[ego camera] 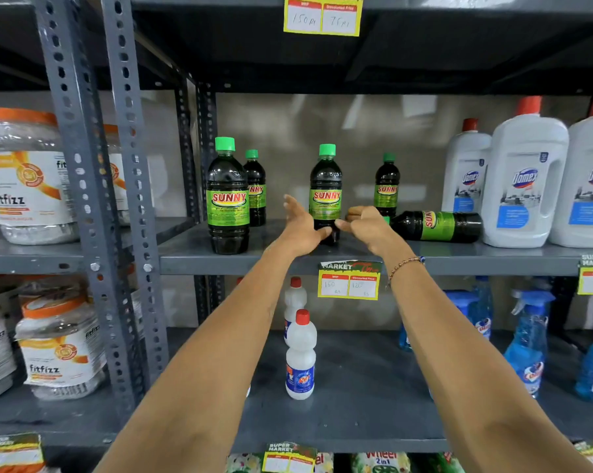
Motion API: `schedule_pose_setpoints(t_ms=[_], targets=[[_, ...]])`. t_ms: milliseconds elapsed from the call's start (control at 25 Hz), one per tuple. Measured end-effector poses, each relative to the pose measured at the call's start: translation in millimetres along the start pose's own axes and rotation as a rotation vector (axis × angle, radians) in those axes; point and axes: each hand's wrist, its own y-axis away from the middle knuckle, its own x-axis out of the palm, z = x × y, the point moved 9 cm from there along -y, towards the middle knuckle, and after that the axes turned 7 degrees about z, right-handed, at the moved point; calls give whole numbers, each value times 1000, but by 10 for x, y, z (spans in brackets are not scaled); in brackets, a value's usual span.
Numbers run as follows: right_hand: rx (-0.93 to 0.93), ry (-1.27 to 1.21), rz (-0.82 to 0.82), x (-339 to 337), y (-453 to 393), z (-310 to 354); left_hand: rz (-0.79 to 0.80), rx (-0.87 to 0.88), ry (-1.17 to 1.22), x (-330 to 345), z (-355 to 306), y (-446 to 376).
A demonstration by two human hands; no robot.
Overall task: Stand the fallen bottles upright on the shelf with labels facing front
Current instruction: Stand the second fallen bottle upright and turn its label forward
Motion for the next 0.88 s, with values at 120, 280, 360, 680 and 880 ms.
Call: schedule_pose_setpoints(t_ms=[120,280,360,680,880], targets=[[-3,16,41,103,-18,-32,-5,-80,-145,81,69,-203],[2,-4,40,65,-78,-108,-169,-16,-130,-66,40,-198],[-5,-17,41,45,32,-67,-166,-6,-120,-86,6,-113],[-67,-57,106,24,440,92,-196,79,-3,-183,-85,300],[-84,-67,94,-98,658,128,-202,90,20,-134,-236,508]])
